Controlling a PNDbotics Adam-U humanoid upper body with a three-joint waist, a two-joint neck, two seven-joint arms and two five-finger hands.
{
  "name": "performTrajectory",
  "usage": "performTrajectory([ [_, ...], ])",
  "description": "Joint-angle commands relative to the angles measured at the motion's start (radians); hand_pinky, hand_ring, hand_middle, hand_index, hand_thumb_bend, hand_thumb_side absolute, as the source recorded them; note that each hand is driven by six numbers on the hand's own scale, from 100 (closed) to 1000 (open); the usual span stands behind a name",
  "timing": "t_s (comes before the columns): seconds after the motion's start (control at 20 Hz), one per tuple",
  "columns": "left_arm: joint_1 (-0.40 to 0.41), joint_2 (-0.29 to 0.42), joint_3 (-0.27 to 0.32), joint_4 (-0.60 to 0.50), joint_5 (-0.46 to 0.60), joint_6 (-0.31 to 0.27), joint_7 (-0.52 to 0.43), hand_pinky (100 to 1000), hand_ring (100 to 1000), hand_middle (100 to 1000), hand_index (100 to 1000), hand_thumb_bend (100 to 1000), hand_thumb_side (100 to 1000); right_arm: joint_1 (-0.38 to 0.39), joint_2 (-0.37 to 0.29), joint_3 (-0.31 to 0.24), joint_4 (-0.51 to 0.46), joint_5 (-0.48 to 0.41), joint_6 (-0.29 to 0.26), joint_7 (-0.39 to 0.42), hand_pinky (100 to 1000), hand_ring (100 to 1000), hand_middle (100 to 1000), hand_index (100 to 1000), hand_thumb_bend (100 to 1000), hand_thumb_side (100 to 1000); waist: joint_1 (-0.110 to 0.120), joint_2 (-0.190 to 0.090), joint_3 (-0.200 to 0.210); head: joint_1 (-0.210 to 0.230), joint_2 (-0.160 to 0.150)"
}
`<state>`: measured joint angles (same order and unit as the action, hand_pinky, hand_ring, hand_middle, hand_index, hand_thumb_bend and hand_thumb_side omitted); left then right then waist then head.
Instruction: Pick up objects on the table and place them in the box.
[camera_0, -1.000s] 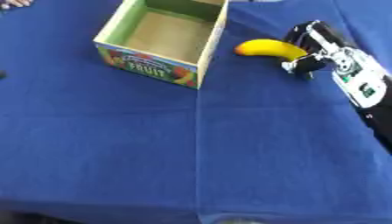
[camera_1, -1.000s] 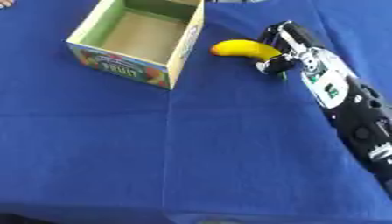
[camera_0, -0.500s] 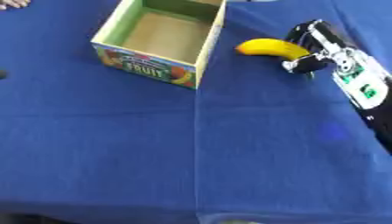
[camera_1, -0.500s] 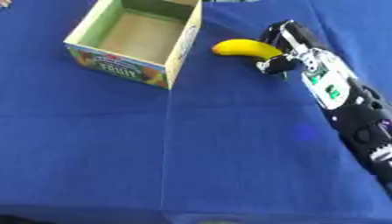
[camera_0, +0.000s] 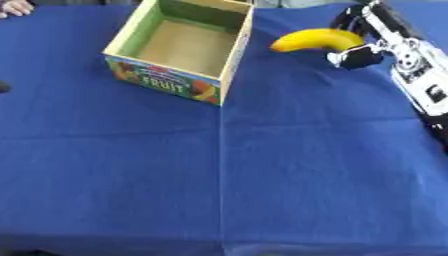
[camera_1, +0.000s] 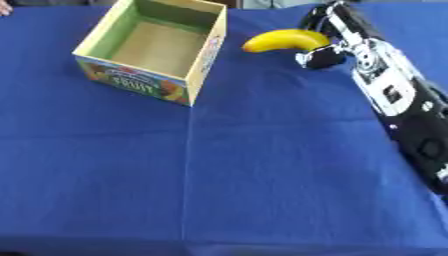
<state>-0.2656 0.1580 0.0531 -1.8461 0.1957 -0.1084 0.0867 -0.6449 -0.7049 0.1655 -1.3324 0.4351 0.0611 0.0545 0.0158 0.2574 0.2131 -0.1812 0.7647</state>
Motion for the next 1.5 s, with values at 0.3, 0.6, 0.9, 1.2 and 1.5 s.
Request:
performTrajectory([
  [0.3, -0.004, 0.022, 0.002, -0.009, -0.004, -0.002, 0.000, 610, 522, 543, 582, 598, 1000, -0.047, -0.057, -0.014, -0.088, -0.051, 0.014, -0.007, 452, 433, 445, 525, 257, 100, -0.006, -0.030, 0.004, 0.001, 0.005],
  [0.6, -0.004, 0.023, -0.001, -0.008, -0.004, -0.002, -0.003, 610, 521, 542, 582, 599, 1000, -0.079, -0.058, -0.014, -0.127, -0.104, 0.034, -0.007, 453, 433, 445, 526, 258, 100, -0.010, -0.038, 0.018, -0.010, 0.005],
  [0.9, -0.012, 0.020, -0.009, -0.009, -0.003, -0.001, -0.010, 611, 521, 542, 583, 600, 1000, -0.102, -0.049, -0.003, -0.128, -0.113, 0.038, 0.002, 454, 435, 446, 528, 257, 100, -0.016, -0.043, 0.053, -0.045, 0.005],
  [1.2, -0.032, 0.007, -0.026, -0.013, 0.002, 0.001, -0.026, 612, 520, 543, 584, 601, 1000, -0.112, -0.031, 0.006, -0.099, -0.099, 0.036, 0.014, 459, 439, 451, 532, 254, 100, -0.028, -0.037, 0.120, -0.108, 0.005],
  [1.5, -0.037, 0.005, -0.029, -0.013, 0.006, 0.003, -0.033, 612, 520, 543, 584, 601, 1000, -0.116, -0.023, 0.007, -0.082, -0.086, 0.028, 0.020, 459, 439, 451, 532, 254, 100, -0.029, -0.035, 0.135, -0.122, 0.005],
])
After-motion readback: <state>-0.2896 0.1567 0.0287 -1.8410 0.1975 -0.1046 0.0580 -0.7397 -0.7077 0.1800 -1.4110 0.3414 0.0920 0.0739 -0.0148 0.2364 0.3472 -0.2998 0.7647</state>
